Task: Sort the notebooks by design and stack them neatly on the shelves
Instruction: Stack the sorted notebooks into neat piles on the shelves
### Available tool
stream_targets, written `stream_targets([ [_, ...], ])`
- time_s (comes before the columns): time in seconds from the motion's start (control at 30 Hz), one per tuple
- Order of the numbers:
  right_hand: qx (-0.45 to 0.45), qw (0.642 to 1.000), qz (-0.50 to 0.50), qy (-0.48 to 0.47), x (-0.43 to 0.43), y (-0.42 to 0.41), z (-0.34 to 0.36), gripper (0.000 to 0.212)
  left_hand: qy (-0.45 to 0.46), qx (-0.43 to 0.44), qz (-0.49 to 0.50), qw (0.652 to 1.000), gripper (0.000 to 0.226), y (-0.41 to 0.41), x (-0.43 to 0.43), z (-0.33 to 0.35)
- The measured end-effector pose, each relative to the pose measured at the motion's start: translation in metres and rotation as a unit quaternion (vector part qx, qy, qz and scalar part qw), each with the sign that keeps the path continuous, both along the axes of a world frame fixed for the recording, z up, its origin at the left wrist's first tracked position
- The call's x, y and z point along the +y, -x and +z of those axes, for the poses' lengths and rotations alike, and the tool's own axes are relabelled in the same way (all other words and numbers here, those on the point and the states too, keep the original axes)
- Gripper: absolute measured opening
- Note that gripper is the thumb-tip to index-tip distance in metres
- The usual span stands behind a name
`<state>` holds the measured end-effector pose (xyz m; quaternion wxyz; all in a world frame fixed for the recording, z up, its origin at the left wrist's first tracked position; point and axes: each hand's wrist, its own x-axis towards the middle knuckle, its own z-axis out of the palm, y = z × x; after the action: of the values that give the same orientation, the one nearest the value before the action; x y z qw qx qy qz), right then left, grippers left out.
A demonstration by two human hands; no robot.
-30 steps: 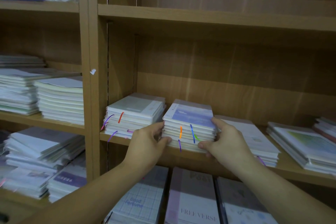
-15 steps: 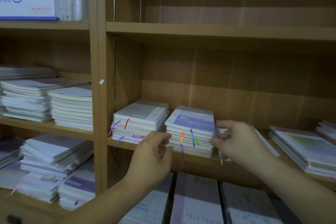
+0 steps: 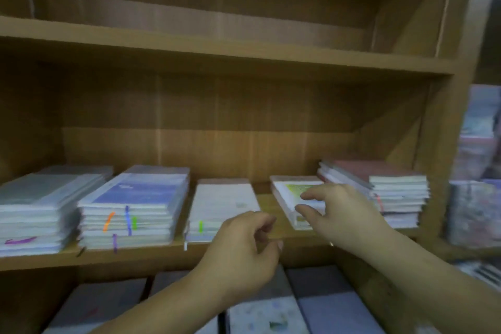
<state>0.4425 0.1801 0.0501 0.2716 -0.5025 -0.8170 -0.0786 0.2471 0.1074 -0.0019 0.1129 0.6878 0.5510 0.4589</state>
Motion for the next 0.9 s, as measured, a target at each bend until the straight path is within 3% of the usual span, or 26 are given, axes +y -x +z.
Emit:
stream_targets([
  [0.07,-0.013,1.000,-0.010,0.015,0.014,-0.033,-0.010,0.048,0.047,-0.016,-0.015,0.999,0.042,-0.026,0.019,-0.003],
  [0.17,-0.020,0.999,-0.001,0.048,0.029,-0.060,-0.032,0.083,0.081,-0.050,-0.020,0.995,0.019,-0.053,0.042,-0.005],
  [0.23,-0.034,0.999,-0.007,0.020,0.035,-0.065,-0.046,0.089,0.106,-0.107,-0.035,0.988,0.018,-0.064,0.054,-0.004],
  [0.33,-0.073,0.995,-0.007,-0.064,0.040,-0.061,-0.057,0.076,0.168,-0.192,-0.059,0.965,0.033,-0.076,0.062,-0.001],
  [0.43,-0.075,0.994,-0.012,-0.074,0.044,-0.056,-0.061,0.070,0.188,-0.248,-0.090,0.946,0.053,-0.078,0.066,-0.006],
  [0.57,-0.050,0.996,-0.006,-0.078,0.042,-0.057,-0.067,0.068,0.174,-0.320,-0.109,0.925,0.059,-0.083,0.057,-0.011],
  [0.7,0.012,0.996,0.036,-0.081,0.034,-0.064,-0.069,0.059,0.186,-0.327,-0.134,0.917,0.052,-0.086,0.035,-0.014],
  [0.83,0.104,0.993,0.049,-0.039,0.027,-0.070,-0.058,0.054,0.157,-0.396,-0.043,0.904,0.013,-0.086,0.044,-0.016],
  [0.9,0.126,0.991,0.045,0.010,0.026,-0.068,-0.053,0.049,0.143,-0.438,0.018,0.887,0.042,-0.089,0.056,-0.016],
])
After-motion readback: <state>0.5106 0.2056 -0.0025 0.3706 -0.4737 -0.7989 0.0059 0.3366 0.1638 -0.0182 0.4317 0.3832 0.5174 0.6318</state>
